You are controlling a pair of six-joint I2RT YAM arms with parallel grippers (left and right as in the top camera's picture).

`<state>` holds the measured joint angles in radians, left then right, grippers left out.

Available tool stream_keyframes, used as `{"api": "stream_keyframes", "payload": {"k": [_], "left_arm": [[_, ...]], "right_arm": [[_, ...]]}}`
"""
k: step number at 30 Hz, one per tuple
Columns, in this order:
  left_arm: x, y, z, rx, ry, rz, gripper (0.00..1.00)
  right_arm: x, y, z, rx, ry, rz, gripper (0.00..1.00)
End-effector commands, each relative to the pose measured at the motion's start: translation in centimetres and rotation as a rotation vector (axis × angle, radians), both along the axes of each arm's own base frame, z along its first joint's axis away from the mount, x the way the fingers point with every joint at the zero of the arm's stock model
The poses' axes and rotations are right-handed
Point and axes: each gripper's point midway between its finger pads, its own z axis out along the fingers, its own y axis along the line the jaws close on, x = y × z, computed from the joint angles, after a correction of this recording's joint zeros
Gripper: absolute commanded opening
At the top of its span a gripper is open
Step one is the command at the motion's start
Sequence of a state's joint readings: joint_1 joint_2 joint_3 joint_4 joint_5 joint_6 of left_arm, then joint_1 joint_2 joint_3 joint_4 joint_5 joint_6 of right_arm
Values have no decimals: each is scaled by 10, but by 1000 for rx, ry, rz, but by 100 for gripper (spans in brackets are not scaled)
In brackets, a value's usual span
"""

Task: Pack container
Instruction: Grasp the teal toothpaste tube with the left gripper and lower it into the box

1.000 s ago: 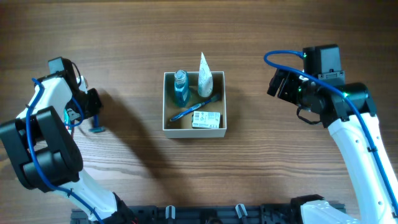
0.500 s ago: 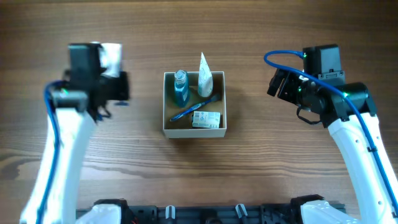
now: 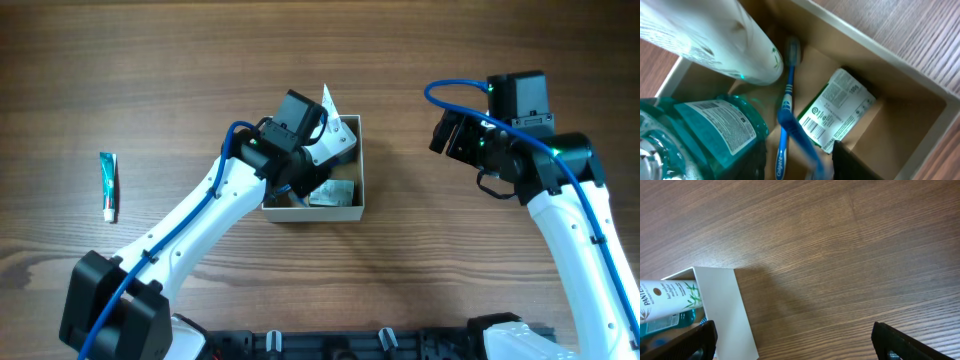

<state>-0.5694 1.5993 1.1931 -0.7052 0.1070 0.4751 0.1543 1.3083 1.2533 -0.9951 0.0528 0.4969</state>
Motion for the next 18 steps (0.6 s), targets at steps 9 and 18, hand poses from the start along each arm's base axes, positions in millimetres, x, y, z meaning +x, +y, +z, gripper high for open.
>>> {"api": "stream_keyframes", "payload": {"k": [9, 18], "left_arm": [[11, 229, 110, -43, -204, 950, 78], [5, 423, -11, -88, 98, 1587, 85]], "right_arm": [[2, -1, -2, -5, 3, -4, 100], [2, -1, -2, -18, 3, 18, 100]]}}
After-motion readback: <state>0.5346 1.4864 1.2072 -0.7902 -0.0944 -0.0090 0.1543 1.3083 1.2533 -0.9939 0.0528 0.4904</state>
